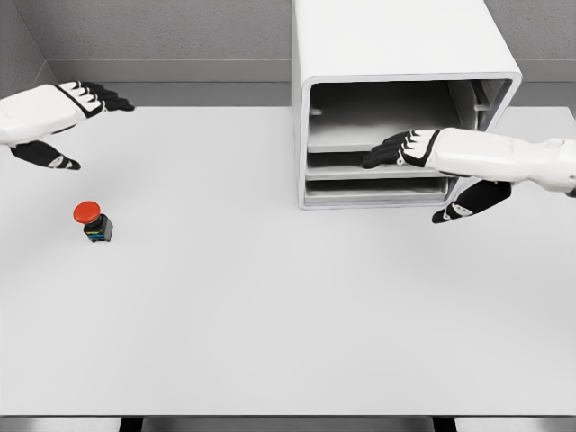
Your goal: Slide open multi-storey tabletop storage cabinets and put open load switch and slide close multi-storey tabletop storage cabinets
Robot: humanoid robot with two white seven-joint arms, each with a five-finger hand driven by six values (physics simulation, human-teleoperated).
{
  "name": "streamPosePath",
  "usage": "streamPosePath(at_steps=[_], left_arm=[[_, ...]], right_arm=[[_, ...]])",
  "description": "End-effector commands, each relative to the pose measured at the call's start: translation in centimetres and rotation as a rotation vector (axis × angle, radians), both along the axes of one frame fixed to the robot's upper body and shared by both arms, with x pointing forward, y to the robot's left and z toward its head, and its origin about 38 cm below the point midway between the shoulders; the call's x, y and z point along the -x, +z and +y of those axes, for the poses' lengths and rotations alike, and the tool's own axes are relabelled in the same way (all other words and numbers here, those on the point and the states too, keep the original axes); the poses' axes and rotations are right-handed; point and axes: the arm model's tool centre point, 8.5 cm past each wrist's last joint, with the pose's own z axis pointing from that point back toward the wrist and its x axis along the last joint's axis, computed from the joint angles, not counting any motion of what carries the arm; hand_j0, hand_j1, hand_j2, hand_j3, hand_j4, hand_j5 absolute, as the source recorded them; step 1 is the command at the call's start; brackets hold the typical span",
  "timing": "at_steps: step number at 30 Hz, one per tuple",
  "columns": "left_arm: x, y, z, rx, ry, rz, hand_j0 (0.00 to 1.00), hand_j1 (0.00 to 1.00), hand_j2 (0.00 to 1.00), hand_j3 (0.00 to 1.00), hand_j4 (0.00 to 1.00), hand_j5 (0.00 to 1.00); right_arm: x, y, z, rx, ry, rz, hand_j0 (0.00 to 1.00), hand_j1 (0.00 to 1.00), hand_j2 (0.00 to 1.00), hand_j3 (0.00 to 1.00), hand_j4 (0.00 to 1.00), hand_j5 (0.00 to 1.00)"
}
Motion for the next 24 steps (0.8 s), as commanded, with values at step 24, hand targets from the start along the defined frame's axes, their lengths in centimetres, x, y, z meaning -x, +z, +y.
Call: streamPosePath(at_steps=[24], left_arm=[[5.2, -3.8, 2.8, -0.122, -0.008, 0.108, 1.0, 1.0, 1.0, 1.0, 1.0, 1.0]], right_arm=[[-4.9, -0.9, 1.7, 0.051, -0.036, -0.047, 1.0, 1.0, 1.0, 1.0, 1.0, 1.0]])
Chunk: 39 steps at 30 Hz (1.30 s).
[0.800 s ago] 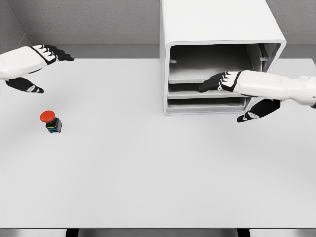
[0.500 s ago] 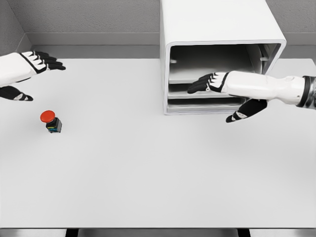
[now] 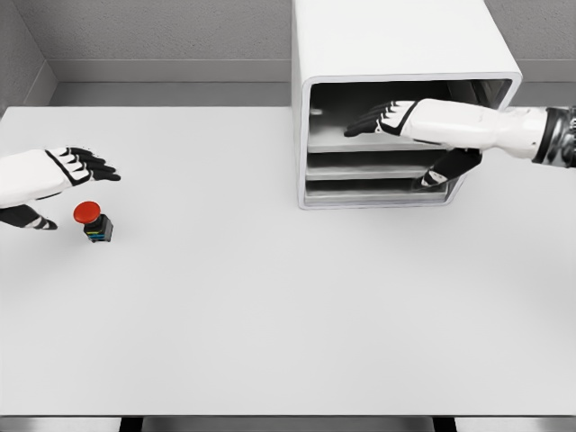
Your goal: Slide open multi-storey tabletop storage cabinets and put open load switch and slide close multi-storey tabletop storage cabinets
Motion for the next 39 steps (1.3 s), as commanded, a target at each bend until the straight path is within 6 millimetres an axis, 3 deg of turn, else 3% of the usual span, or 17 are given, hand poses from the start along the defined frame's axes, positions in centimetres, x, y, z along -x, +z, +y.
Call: streamPosePath(at_steps=[1, 8, 14, 20, 22, 33, 39], left_arm=[[-0.2, 0.0, 0.6, 0.004, 0.021, -0.002, 1.0, 1.0, 1.0, 1.0, 1.0, 1.0], [-0.4, -1.0, 2.1, 0.053, 0.096, 0.035, 1.0, 1.0, 1.0, 1.0, 1.0, 1.0], [-0.9, -2.2, 0.2, 0.079, 0.061, 0.057, 1.0, 1.0, 1.0, 1.0, 1.0, 1.0], [-1.0, -2.8, -0.4, 0.076, 0.047, 0.066, 1.0, 1.0, 1.0, 1.0, 1.0, 1.0], [-1.3, -3.1, -0.4, 0.071, 0.051, 0.068, 1.0, 1.0, 1.0, 1.0, 1.0, 1.0], [-0.9, -4.6, -0.1, 0.05, 0.056, 0.104, 1.0, 1.0, 1.0, 1.0, 1.0, 1.0], [-1.0, -5.6, -0.2, 0.047, 0.058, 0.13, 1.0, 1.0, 1.0, 1.0, 1.0, 1.0]], right_arm=[[-0.3, -0.6, -0.2, 0.017, -0.013, 0.006, 1.0, 1.0, 1.0, 1.0, 1.0, 1.0], [-0.9, -1.1, 0.4, -0.004, -0.018, 0.012, 1.0, 1.0, 1.0, 1.0, 1.0, 1.0], [-1.4, -1.8, 1.6, 0.026, 0.0, -0.006, 1.0, 1.0, 1.0, 1.0, 1.0, 1.0], [-3.9, -3.4, -0.8, 0.032, -0.116, 0.036, 1.0, 1.0, 1.0, 1.0, 1.0, 1.0], [-4.0, -3.7, -0.6, 0.048, -0.113, 0.03, 1.0, 1.0, 1.0, 1.0, 1.0, 1.0], [-3.4, -4.3, -1.2, 0.063, -0.114, 0.043, 1.0, 1.0, 1.0, 1.0, 1.0, 1.0], [-0.5, -2.4, -1.4, 0.088, -0.048, -0.003, 1.0, 1.0, 1.0, 1.0, 1.0, 1.0]])
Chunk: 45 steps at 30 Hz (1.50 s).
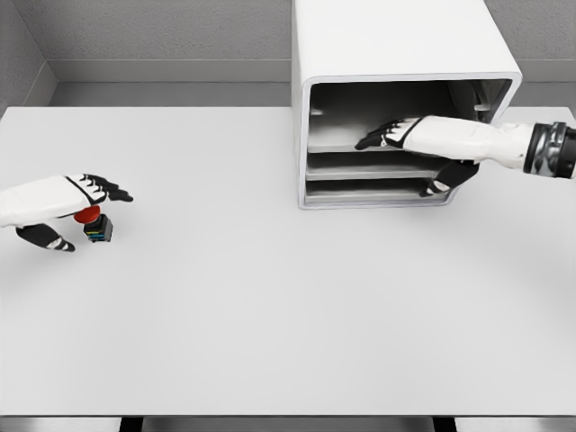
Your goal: Slide open multi-storey tabletop storage cabinets and put open load switch and slide close multi-storey tabletop storage cabinets
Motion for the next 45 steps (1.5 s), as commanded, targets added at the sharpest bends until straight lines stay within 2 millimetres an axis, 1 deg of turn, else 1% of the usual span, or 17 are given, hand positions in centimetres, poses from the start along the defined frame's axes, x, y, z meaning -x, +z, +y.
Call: streamPosePath(at_steps=[1, 4, 8, 10, 13, 14, 17, 20, 23, 28, 30, 31, 32, 34, 38, 42, 45], left_arm=[[0.0, -0.1, 0.1, 0.008, 0.008, 0.005, 1.0, 1.0, 1.0, 1.0, 1.0, 1.0], [-0.1, 0.0, 0.3, 0.009, 0.015, 0.002, 1.0, 1.0, 1.0, 1.0, 1.0, 1.0], [-0.5, 0.4, 0.2, 0.009, 0.016, -0.008, 1.0, 1.0, 1.0, 1.0, 1.0, 1.0], [-0.5, 0.5, 0.2, 0.009, 0.015, -0.011, 1.0, 1.0, 1.0, 1.0, 1.0, 1.0], [-0.6, 0.6, 0.3, 0.007, 0.016, -0.013, 1.0, 1.0, 1.0, 1.0, 1.0, 1.0], [-0.6, 0.5, 0.2, 0.008, 0.015, -0.013, 1.0, 1.0, 1.0, 1.0, 1.0, 1.0], [-0.8, 0.8, 0.1, 0.007, 0.012, -0.021, 0.89, 0.89, 0.89, 0.89, 0.89, 0.89], [-1.0, 0.7, -0.1, 0.003, 0.008, -0.023, 0.85, 0.85, 0.85, 0.85, 0.85, 0.85], [-1.0, 0.7, -0.1, -0.001, 0.006, -0.023, 0.85, 0.85, 0.85, 0.85, 0.85, 0.85], [-0.9, 0.6, -0.1, -0.001, 0.005, -0.02, 0.85, 0.85, 0.85, 0.85, 0.85, 0.85], [-0.9, 0.6, -0.1, -0.001, 0.005, -0.02, 0.85, 0.85, 0.85, 0.85, 0.85, 0.85], [-0.9, 0.6, -0.1, -0.002, 0.004, -0.021, 0.85, 0.85, 0.85, 0.85, 0.85, 0.85], [-0.9, 0.6, 0.0, -0.004, 0.005, -0.019, 0.85, 0.85, 0.85, 0.85, 0.85, 0.85], [-0.9, 0.6, 0.0, -0.004, 0.005, -0.019, 0.85, 0.85, 0.85, 0.85, 0.85, 0.85], [-0.8, 0.5, -0.1, -0.012, -0.001, -0.019, 0.81, 0.81, 0.81, 0.81, 0.81, 0.81], [-0.8, 0.5, -0.1, -0.012, -0.002, -0.018, 0.81, 0.81, 0.81, 0.81, 0.81, 0.81], [-0.7, 0.4, -0.2, -0.018, -0.007, -0.017, 0.79, 0.79, 0.79, 0.79, 0.79, 0.79]], right_arm=[[1.1, 1.0, 0.0, 0.002, 0.026, -0.018, 1.0, 1.0, 1.0, 1.0, 1.0, 1.0], [2.2, 1.4, -0.5, 0.014, 0.036, -0.023, 1.0, 1.0, 1.0, 1.0, 1.0, 1.0], [2.2, 1.4, -0.5, 0.008, 0.034, -0.019, 1.0, 1.0, 1.0, 1.0, 1.0, 1.0], [2.0, 1.7, -0.1, -0.022, 0.038, -0.016, 1.0, 1.0, 1.0, 1.0, 1.0, 1.0], [1.4, 1.1, 1.0, -0.049, 0.043, -0.017, 1.0, 1.0, 1.0, 1.0, 1.0, 1.0], [1.1, 0.8, 1.1, -0.051, 0.037, -0.012, 1.0, 1.0, 1.0, 1.0, 1.0, 1.0], [0.8, 0.2, 2.7, -0.02, 0.068, -0.035, 1.0, 1.0, 1.0, 1.0, 1.0, 1.0], [0.5, 1.1, 2.6, -0.02, 0.065, -0.063, 1.0, 1.0, 1.0, 1.0, 1.0, 1.0], [-0.2, 1.8, 2.0, -0.017, 0.041, -0.077, 1.0, 1.0, 1.0, 1.0, 1.0, 1.0], [0.0, 1.8, 2.2, 0.0, 0.054, -0.073, 1.0, 1.0, 1.0, 1.0, 1.0, 1.0], [0.2, 2.4, 1.9, -0.027, 0.047, -0.092, 1.0, 1.0, 1.0, 1.0, 1.0, 1.0], [0.3, 2.0, 1.7, -0.029, 0.042, -0.082, 1.0, 1.0, 1.0, 1.0, 1.0, 1.0], [0.4, 2.1, 1.5, -0.024, 0.041, -0.083, 1.0, 1.0, 1.0, 1.0, 1.0, 1.0], [0.6, 1.5, 1.7, -0.01, 0.05, -0.066, 1.0, 1.0, 1.0, 1.0, 1.0, 1.0], [0.5, 1.7, 1.8, -0.013, 0.051, -0.067, 1.0, 1.0, 1.0, 1.0, 1.0, 1.0], [0.5, 1.2, 2.3, -0.008, 0.063, -0.054, 1.0, 1.0, 1.0, 1.0, 1.0, 1.0], [0.1, 1.3, 2.5, -0.011, 0.059, -0.059, 1.0, 1.0, 1.0, 1.0, 1.0, 1.0]])
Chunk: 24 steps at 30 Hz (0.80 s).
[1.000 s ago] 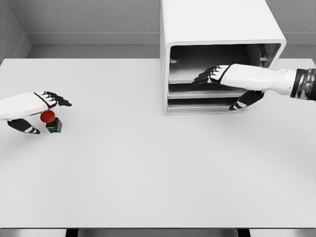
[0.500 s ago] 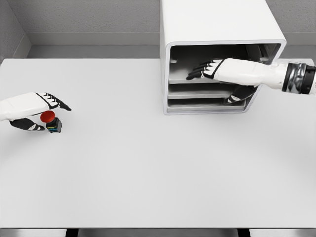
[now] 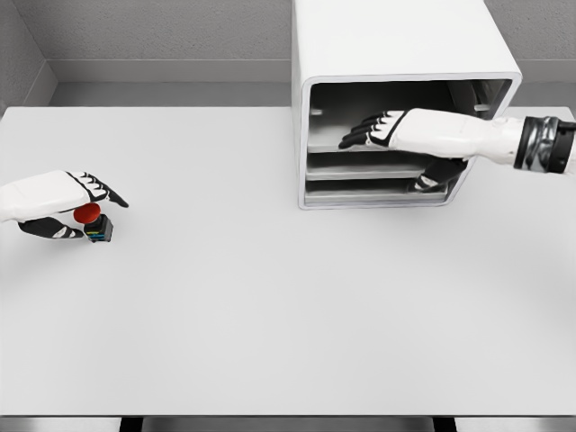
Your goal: Slide open multi-storey tabletop storage cabinets and put open load switch and slide close multi-storey tabletop storage cabinets
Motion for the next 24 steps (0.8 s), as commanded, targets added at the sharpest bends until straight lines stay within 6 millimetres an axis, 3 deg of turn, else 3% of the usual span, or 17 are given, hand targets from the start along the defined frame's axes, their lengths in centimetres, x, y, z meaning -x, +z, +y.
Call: streamPosePath(at_steps=[1, 6, 13, 24], left_arm=[[0.0, 0.1, -0.1, 0.003, 0.0, -0.002, 0.77, 0.77, 0.77, 0.77, 0.77, 0.77], [0.1, -0.1, -0.1, -0.002, -0.004, 0.001, 0.73, 0.73, 0.73, 0.73, 0.73, 0.73], [0.0, -0.1, -0.2, -0.004, -0.006, 0.001, 0.62, 0.62, 0.62, 0.62, 0.62, 0.62], [0.0, -0.1, -0.1, -0.012, -0.007, 0.001, 0.51, 0.51, 0.51, 0.51, 0.51, 0.51]], right_arm=[[-0.3, -0.1, 0.0, -0.011, -0.011, 0.006, 1.0, 1.0, 1.0, 1.0, 1.0, 1.0], [-1.8, -0.8, -0.7, -0.013, -0.06, 0.022, 1.0, 1.0, 1.0, 1.0, 1.0, 1.0], [-2.0, -2.0, 0.2, 0.002, -0.05, 0.028, 1.0, 1.0, 1.0, 1.0, 1.0, 1.0], [-2.1, -2.8, -0.6, 0.014, -0.075, 0.045, 1.0, 1.0, 1.0, 1.0, 1.0, 1.0]])
